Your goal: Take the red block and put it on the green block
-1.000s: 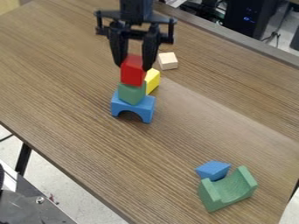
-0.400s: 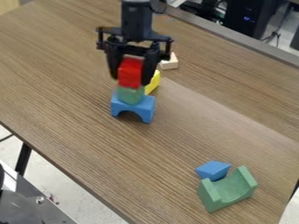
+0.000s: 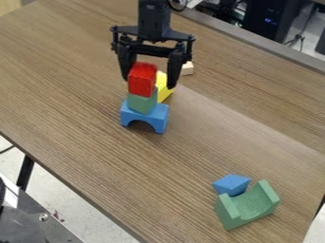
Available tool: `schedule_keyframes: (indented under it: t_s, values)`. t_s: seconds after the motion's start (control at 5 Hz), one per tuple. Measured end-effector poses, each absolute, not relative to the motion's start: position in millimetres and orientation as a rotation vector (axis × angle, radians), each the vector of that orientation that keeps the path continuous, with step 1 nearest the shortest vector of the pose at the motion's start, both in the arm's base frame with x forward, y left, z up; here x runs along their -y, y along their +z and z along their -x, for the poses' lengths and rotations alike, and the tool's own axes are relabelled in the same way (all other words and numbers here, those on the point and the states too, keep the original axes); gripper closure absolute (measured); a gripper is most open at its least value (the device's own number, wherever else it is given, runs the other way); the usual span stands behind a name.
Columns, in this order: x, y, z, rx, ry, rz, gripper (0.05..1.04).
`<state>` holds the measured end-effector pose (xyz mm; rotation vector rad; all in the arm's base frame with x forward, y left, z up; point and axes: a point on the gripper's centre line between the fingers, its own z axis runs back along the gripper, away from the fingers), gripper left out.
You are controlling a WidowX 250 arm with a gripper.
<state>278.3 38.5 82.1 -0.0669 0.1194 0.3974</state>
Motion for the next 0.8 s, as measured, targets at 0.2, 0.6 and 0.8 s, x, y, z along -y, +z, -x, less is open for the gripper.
schedule_keyframes:
  t_s: [0.2, 0.6, 0.8]
  values:
    - [-34, 86, -284, -0.072, 0.368, 0.056, 0.084]
    - [-22, 121, -281, 0.034, 0.284, 0.004, 0.083]
    - [-22, 121, -279, 0.018, 0.29, 0.003, 0.083]
